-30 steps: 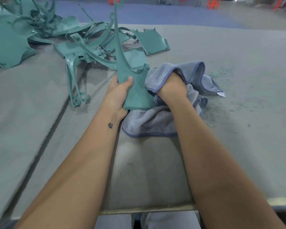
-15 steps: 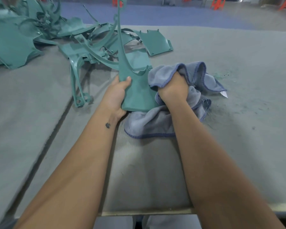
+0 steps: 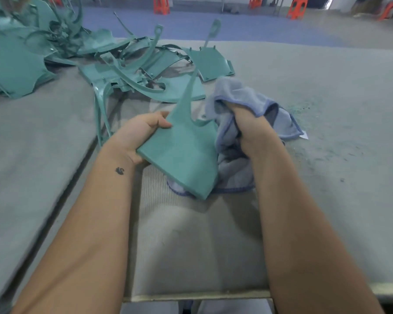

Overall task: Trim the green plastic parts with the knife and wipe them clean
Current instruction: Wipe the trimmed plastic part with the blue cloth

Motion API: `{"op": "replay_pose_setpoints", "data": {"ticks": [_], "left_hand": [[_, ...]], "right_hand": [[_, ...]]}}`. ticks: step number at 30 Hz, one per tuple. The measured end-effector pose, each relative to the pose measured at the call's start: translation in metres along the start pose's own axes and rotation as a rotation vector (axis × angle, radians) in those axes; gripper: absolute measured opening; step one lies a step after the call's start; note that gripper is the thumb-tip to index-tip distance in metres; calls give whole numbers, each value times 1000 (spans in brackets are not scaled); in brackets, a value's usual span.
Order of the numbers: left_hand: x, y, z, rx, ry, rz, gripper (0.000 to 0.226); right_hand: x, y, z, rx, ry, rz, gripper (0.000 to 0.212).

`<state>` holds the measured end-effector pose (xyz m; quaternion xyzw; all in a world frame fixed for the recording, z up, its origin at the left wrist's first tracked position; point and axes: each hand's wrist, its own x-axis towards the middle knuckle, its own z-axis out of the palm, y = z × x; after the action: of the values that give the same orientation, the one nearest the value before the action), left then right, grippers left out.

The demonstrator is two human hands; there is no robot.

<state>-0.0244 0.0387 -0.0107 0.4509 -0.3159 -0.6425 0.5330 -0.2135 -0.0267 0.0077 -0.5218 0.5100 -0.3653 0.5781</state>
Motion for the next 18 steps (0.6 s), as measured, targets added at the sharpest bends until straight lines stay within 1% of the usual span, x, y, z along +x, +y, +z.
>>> {"op": "replay_pose_setpoints", "data": {"ticks": [1, 2, 3, 4, 5, 6, 7, 8, 9, 10, 11, 12, 13, 14, 15, 16, 17, 18], "left_hand": [[0, -1, 3, -1, -14, 35, 33], [1, -2, 4, -33, -29, 80, 31], [1, -2, 5, -96, -39, 129, 30], [1, -3, 4, -175, -44, 170, 33], [1, -3, 3, -243, -73, 194, 41], [0, -2, 3, -280, -135, 201, 51], [-1, -3, 5, -300, -207, 196, 63], [-2, -4, 7, -323, -269, 189, 72], [-3, -5, 11, -343, -307, 185, 77], [-4, -5, 16, -349, -309, 186, 76], [-5, -6, 20, -315, -281, 201, 71], [-4, -8, 24, -222, -216, 223, 63], [-3, -9, 29, -99, -113, 255, 49], [-1, -9, 33, -8, 13, 294, 34], [2, -8, 34, 38, 143, 338, 24], [4, -6, 34, 59, 260, 409, 21], [6, -5, 32, 94, 356, 515, 24], [6, -5, 28, 185, 428, 643, 28]], "right_hand": [[0, 2, 5, -88, -13, -47, 13], [-2, 1, 9, -84, -9, -100, 6], [1, 7, 12, -111, 13, -140, 27], [-2, 4, 15, -33, -1, -85, 40], [-1, 2, 17, 1, -16, -83, 44], [2, -1, 17, -44, 17, -68, 44], [-1, -6, 15, -261, 96, -128, 44], [5, -8, 15, -517, 129, -167, 44], [9, -7, 14, -689, 178, -193, 44], [10, -1, 12, -663, 202, -205, 42], [4, 1, 14, -482, 231, -223, 39], [-3, -1, 20, -390, 223, -221, 41], [0, 1, 21, -369, 256, -266, 51], [2, -1, 23, -529, 235, -326, 60], [-1, -4, 21, -731, 210, -344, 59], [4, -4, 18, -830, 202, -350, 49], [10, -6, 15, -743, 234, -329, 42], [10, -7, 15, -722, 244, -278, 45]]}}
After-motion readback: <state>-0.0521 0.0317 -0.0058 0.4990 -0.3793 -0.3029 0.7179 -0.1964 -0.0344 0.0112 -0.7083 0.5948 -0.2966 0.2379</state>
